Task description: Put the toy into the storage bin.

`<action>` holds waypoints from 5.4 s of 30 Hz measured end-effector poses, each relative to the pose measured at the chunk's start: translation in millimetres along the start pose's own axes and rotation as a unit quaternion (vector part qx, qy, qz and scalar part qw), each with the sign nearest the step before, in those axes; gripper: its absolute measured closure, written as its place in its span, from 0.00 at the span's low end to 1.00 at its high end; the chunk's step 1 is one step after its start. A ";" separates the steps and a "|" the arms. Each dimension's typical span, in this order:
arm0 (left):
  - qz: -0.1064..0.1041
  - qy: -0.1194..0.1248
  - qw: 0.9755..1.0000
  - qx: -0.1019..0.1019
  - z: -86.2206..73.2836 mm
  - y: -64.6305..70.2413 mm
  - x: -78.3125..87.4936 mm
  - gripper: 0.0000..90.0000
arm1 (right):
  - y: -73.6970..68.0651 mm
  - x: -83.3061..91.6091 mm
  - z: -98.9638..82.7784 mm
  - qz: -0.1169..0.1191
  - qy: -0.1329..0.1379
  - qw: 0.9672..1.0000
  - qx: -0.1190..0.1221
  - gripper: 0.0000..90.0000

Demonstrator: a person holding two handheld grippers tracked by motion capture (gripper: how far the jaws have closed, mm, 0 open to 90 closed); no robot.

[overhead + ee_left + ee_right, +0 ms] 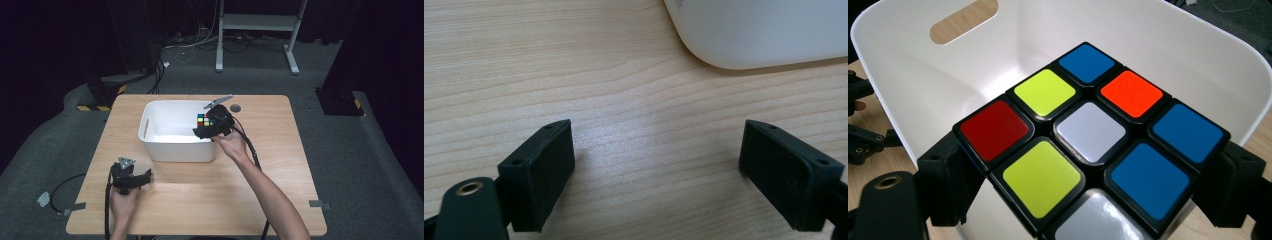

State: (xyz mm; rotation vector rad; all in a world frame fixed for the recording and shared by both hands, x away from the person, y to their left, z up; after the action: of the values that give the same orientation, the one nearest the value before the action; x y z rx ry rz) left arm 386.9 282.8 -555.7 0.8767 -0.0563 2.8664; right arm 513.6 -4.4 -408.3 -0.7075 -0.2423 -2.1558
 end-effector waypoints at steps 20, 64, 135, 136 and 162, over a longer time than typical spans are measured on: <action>0.000 0.000 1.000 0.000 0.0 0.0 0.0 0.16 | 1.6 -0.2 -7.8 0.015 0.005 1.000 -0.006 0.15; 0.000 -0.002 1.000 -0.002 0.2 -0.2 -0.2 0.17 | 10.3 44.8 -6.2 0.014 0.077 0.997 -0.012 0.16; 0.001 -0.001 1.000 0.000 0.3 0.2 -0.3 0.17 | 24.5 105.5 -41.5 -0.006 0.139 0.989 -0.041 0.20; 0.001 -0.002 1.000 -0.003 0.2 -0.2 0.0 0.17 | 24.8 106.5 -42.4 -0.007 0.140 0.989 -0.043 0.20; 0.002 0.000 1.000 0.000 0.2 0.4 -0.3 0.17 | 27.3 120.2 -59.2 -0.020 0.151 0.987 -0.055 0.21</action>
State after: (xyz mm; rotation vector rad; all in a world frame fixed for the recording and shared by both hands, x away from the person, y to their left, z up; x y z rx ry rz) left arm 387.2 282.4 -555.6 0.8782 -0.0581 2.8701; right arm 451.3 -124.9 -390.9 -0.4294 0.0232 -2.2924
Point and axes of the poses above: each handheld gripper's, and its own axes: x roughly backward along the jaws, z roughly out of its top, y roughly to its right, the point moved 4 cm from there along -x, roughly forward along the jaws, and after that the axes turned 9 degrees about y, right-handed, at the moved point
